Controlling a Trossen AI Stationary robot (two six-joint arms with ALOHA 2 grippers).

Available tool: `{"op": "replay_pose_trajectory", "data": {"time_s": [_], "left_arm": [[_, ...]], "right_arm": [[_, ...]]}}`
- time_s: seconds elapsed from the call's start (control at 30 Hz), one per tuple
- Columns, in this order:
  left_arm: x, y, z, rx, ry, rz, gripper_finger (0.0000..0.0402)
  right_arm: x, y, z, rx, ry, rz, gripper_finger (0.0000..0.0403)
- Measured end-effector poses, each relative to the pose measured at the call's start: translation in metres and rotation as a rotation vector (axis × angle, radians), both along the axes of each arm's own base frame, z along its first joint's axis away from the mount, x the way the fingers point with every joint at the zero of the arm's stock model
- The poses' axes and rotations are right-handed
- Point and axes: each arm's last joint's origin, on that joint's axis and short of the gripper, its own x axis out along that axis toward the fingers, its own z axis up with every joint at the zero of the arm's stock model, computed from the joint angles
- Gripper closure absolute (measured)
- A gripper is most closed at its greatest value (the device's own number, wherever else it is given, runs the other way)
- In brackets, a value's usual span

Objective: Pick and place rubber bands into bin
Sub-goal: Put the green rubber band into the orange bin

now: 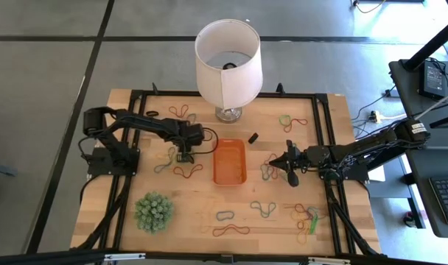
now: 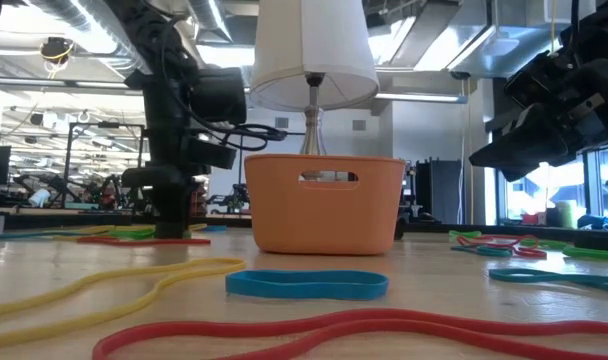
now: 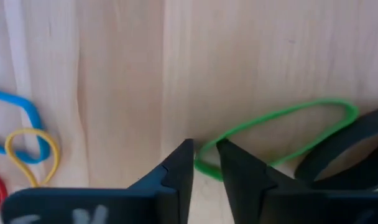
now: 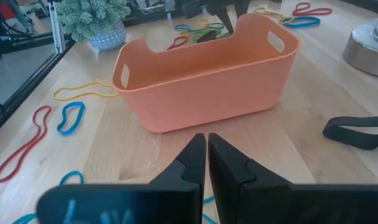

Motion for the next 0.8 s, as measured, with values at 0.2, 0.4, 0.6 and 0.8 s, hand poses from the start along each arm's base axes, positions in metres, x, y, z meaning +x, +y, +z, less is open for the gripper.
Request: {"op": "replay_pose_trajectory", "data": {"time_s": [0.2,0.4,0.6,0.8], "left_arm": [[0.0,0.0,0.0,0.002,-0.005,-0.01,0.0394],[0.002,-0.002,0.014,0.003,-0.052,0.014,0.0399],[0.008,-0.012,0.038,0.039,-0.096,-0.014,0.0399],[0.017,-0.024,0.064,0.07,-0.094,-0.042,0.0399]], "right_arm": [[0.0,0.0,0.0,0.0,0.0,0.0,0.0379],[0.0,0.0,0.0,0.0,0.0,0.0,0.0379],[0.0,0.0,0.0,0.0,0.0,0.0,0.0379],[0.0,0.0,0.0,0.0,0.0,0.0,0.0379]]}}
